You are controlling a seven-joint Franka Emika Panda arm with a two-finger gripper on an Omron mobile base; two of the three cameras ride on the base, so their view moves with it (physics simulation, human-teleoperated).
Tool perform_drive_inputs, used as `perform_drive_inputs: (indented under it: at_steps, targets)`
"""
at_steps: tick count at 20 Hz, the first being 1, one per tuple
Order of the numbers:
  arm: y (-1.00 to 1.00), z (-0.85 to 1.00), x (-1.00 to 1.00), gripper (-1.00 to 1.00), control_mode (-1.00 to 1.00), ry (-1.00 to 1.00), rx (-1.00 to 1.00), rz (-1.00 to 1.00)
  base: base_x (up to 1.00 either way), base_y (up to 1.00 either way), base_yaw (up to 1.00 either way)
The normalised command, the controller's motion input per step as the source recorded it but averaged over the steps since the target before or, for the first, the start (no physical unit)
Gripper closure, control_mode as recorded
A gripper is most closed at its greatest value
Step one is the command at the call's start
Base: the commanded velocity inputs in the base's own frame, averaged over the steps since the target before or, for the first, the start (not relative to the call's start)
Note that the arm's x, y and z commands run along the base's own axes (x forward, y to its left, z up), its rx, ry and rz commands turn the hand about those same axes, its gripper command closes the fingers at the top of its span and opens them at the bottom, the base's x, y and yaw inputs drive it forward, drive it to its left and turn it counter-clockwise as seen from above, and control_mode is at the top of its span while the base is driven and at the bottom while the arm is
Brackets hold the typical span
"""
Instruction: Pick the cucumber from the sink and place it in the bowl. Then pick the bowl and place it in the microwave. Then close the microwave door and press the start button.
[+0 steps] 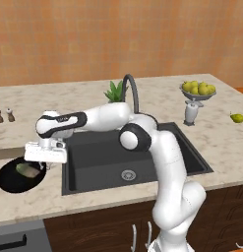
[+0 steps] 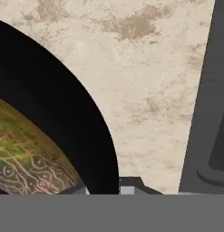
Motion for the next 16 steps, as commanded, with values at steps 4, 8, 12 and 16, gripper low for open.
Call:
perform_drive_inputs:
  at_steps: [4,8,12,16]
  targets:
    - [-0.63,0.27,-0.78,1.0,-1.0,-0.19,0.0,-0.09,0.0,0.0,0.0]
    - [-0.52,0.35,-0.54,1.0,-1.0,-0.14,0.16,-0.2,0.0,0.0,0.0]
    - [-0.42,0.45,-0.48,1.0,-1.0,-0.2,0.32,-0.25,0.0,0.0,0.0]
    - [-0.38,0.73,-0.56,1.0,-1.0,-0.15,0.07,-0.24,0.0,0.0,0.0]
